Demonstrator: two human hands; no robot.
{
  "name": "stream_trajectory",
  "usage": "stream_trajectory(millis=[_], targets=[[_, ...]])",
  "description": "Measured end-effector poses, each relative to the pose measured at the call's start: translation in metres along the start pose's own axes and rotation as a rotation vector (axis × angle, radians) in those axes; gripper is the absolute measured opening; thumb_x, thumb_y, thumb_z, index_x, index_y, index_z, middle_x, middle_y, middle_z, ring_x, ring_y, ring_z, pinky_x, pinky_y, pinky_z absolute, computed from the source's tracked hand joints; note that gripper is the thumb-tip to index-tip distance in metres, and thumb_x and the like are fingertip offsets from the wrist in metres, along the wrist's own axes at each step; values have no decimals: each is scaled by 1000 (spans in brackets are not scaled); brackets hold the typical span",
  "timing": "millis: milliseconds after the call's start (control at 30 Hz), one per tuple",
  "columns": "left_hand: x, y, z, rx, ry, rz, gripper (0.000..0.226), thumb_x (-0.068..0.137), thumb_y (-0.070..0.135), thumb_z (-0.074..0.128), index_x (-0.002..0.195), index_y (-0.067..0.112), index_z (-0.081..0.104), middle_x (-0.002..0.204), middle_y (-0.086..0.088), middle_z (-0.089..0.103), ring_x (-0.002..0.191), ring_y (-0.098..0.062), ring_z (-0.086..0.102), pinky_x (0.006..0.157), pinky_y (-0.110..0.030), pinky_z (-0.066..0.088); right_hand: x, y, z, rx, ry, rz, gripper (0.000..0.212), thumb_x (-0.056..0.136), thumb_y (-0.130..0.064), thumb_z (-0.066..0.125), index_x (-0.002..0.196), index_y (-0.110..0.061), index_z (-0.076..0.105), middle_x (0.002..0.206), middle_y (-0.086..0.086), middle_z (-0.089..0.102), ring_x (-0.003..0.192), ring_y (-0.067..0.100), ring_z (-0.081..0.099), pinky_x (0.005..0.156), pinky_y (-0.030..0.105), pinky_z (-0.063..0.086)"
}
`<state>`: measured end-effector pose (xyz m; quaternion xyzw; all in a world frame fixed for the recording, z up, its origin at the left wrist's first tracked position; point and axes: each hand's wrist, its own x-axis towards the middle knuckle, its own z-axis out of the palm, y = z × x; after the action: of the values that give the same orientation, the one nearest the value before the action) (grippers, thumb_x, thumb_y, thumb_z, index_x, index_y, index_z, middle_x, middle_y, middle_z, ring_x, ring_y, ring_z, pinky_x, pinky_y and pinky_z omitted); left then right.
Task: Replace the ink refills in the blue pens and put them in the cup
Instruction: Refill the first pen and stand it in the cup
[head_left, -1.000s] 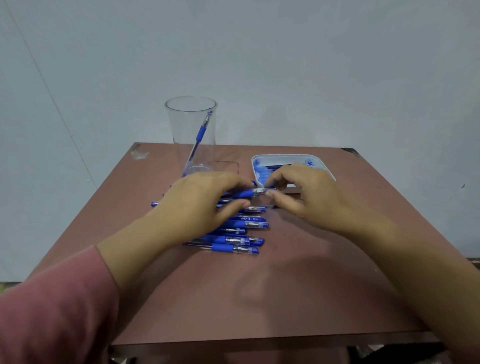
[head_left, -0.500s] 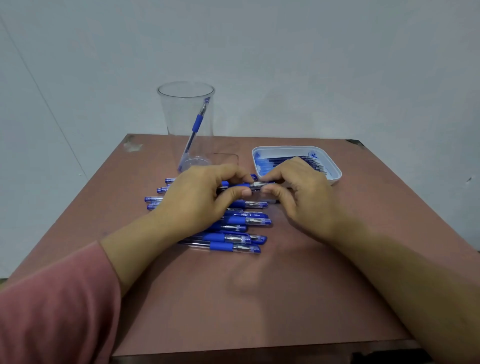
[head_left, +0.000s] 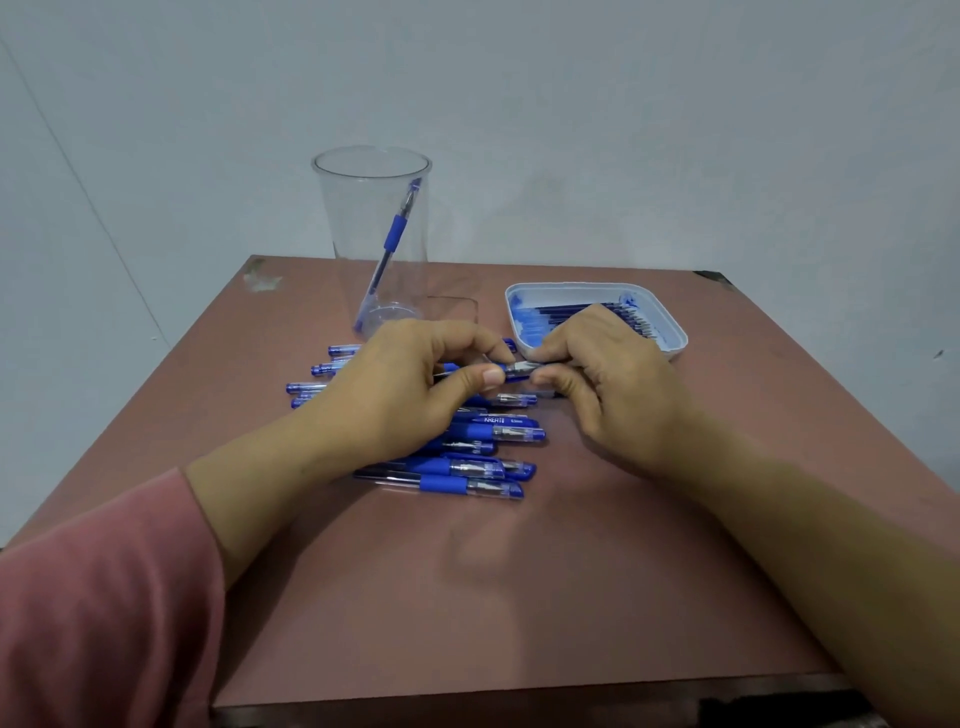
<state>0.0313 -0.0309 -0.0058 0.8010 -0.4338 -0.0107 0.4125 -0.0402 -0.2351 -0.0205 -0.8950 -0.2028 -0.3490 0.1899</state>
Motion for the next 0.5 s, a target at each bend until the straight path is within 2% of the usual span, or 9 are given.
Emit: stream_trajectory(millis=[100,200,267,400,433,500], targets=[[0,2,-1,-49,-33,9,16,92,23,61,97,37,66,78,22,69,81,0,66,78,-19,50,-1,-2,-1,-17,1,-16,20,93,-19,52,90,-3,63,82,5,58,79,13,46,77,13,36],[-1,6,-3,-83,-64,14,16,93,18,60,96,31,68,73,17,70,72,5,63,70,-8,43,0,-3,-3,-23,-4,-40,19,93,-19,52,90,-3,63,82,2,57,79,12,45,77,13,36],[-2,3,-7,-78,-65,-6,18,94,18,59,95,34,68,72,15,69,69,6,60,68,-6,40,-1,2,-10,-32,7,-13,21,93,-20,51,90,-3,63,84,1,58,80,12,47,76,16,39],[-7,-8,-14,64,10,-42,20,92,26,62,97,45,66,75,26,67,75,9,60,71,-10,45,-4,13,-19,-69,-9,57,24,92,-24,50,90,-4,64,86,4,63,82,13,51,77,22,42],[-7,-9,-13,156,40,-32,17,91,31,63,100,44,68,74,30,64,73,7,59,67,-16,46,-3,12,-18,-68,-47,69,23,92,-25,51,90,-6,64,87,2,63,83,12,50,77,22,42],[-5,-8,-12,315,84,0,21,88,40,63,108,42,68,76,26,64,72,-1,58,66,-28,49,0,10,-17,-72,-110,98,16,91,-26,56,91,-12,64,87,-3,63,83,13,51,76,25,43]])
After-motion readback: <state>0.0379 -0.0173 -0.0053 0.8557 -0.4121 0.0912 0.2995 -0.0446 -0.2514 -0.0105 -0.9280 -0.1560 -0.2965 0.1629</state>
